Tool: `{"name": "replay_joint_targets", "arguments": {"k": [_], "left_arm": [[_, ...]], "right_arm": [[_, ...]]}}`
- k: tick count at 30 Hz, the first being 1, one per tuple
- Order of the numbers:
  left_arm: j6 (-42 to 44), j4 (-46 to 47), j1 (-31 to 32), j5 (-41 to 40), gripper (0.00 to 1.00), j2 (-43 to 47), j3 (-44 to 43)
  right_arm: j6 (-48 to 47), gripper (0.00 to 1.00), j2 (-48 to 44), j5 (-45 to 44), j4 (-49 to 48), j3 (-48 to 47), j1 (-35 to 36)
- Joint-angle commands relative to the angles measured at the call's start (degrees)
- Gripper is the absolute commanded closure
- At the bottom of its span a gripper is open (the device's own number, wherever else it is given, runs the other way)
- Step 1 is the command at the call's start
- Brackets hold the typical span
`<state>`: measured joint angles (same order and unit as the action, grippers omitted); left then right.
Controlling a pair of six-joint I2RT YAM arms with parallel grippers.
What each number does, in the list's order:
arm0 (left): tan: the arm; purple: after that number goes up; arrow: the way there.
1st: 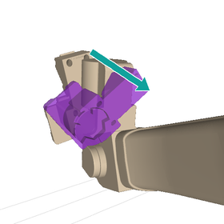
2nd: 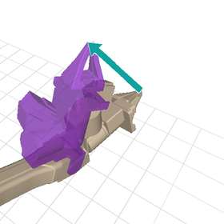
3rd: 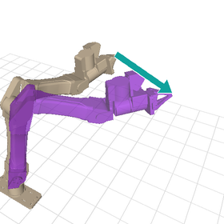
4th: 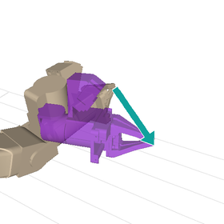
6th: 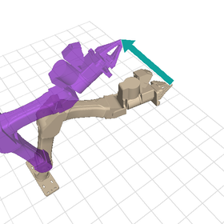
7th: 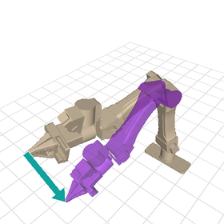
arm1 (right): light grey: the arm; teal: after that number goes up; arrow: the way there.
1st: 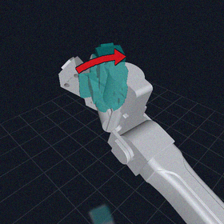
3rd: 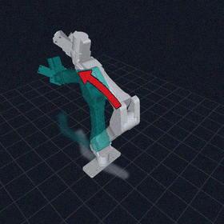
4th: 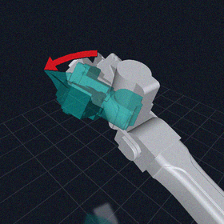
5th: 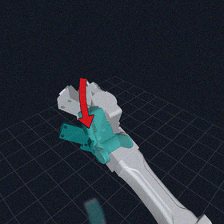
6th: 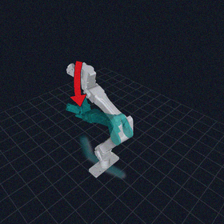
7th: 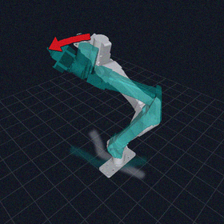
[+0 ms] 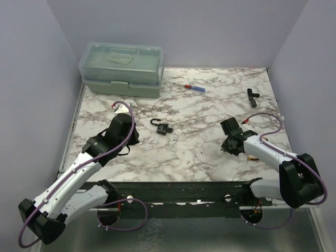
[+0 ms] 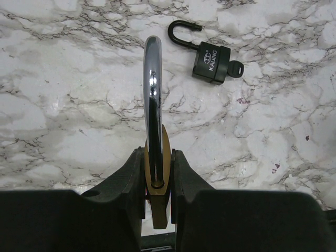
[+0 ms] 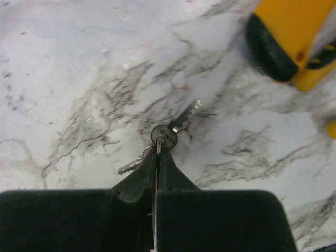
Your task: Unlock with the key
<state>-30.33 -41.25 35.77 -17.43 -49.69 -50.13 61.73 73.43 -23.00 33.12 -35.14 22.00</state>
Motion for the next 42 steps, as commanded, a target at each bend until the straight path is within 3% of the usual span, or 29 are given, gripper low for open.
{"name": "replay_joint_targets", "arguments": {"k": [1,5,10,17,19,20,22,24,33,42], "left_arm": [[0.71,3.38,-0.83,-1.05,1.0,0.48,-0.32],[0.69,3.47,-1.26,-0.92,1.0,0.54,-0.28],[0.78,3.55,-1.62,-0.68,1.0,0.4,-0.23],[0.88,3.64,-2.11,-0.32,1.0,0.21,-0.23],[0.86,3.64,-2.19,-0.26,1.0,0.21,-0.23],[0.92,3.71,-2.24,-0.19,1.0,0.13,-0.23],[1.01,3.83,-2.45,-0.01,1.0,-0.03,-0.23],[1.05,3.88,-2.78,0.31,1.0,-0.14,-0.23],[1.32,4.35,-4.47,2.42,1.0,0.1,-0.15],[1.04,4.51,-4.83,3.49,1.0,1.27,0.03]], "right_arm": [[-18.05,1.0,0.86,9.34,-9.95,-2.01,-0.12],[-26.44,0.99,2.08,15.73,-13.91,-3.38,2.07],[-32.82,1.0,5.05,17.53,-14.71,-6.3,11.44],[-30.92,0.99,5.86,18.68,-12.5,-6.2,20.22],[-29.21,0.83,4.63,17.93,-10.47,-6.04,21.27],[-28.27,0.68,4.02,18.07,-9.51,-6.13,21.31],[-26.33,0.29,2.94,16.78,-6.46,-6.79,21.33],[-23.95,0.16,2.4,14.33,-3.31,-7.52,21.33],[-11.55,0.2,1.72,14.14,-3.26,-8.94,21.25],[-0.09,0.42,15.83,10.5,5.12,-20.04,22.38]]}}
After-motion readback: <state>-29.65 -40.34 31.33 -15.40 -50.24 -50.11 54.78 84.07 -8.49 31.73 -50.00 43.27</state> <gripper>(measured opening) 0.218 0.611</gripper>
